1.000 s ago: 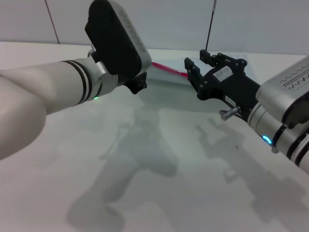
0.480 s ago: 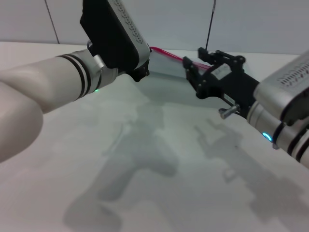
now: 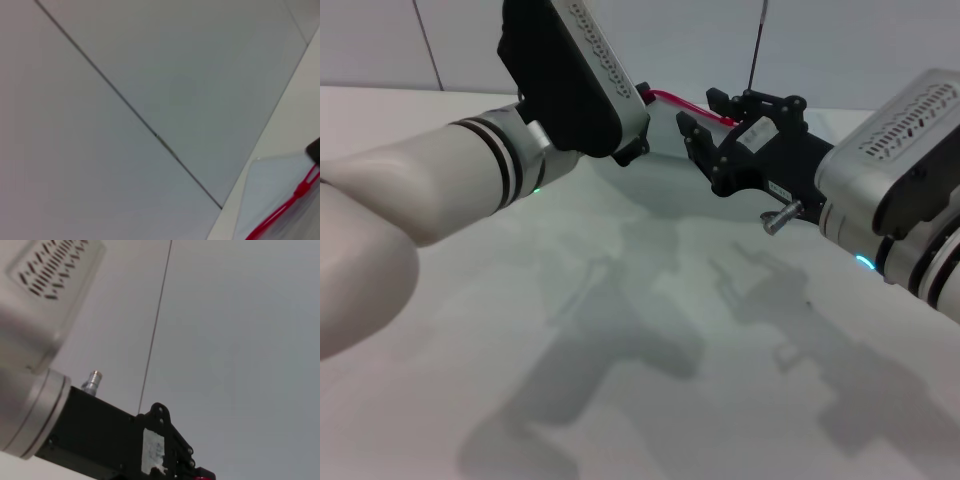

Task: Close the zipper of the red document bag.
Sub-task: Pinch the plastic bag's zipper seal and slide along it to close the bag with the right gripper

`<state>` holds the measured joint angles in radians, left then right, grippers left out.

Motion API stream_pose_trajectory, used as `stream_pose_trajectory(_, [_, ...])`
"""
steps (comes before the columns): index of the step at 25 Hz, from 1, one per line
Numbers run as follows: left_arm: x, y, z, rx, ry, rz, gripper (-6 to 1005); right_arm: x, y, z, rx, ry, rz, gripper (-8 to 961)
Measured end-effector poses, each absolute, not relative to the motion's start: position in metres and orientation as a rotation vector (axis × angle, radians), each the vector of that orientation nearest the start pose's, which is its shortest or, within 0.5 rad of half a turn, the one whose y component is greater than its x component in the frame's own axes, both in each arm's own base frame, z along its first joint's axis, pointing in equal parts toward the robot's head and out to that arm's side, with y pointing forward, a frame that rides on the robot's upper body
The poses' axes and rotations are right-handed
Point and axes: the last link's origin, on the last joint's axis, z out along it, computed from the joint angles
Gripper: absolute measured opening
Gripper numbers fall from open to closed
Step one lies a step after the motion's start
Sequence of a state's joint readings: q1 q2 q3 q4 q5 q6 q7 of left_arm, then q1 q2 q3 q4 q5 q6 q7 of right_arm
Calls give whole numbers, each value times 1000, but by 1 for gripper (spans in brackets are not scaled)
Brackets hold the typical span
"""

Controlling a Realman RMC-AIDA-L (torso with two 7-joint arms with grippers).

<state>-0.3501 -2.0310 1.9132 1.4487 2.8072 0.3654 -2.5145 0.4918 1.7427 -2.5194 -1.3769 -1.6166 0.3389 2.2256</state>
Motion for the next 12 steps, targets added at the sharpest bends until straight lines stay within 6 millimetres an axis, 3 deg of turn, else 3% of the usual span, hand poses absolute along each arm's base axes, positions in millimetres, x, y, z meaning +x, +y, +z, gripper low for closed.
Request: stream_pose_trajectory(12, [-127,375,-30,-2176,95,-62,30,148,355,-69,-2208,271,487,358])
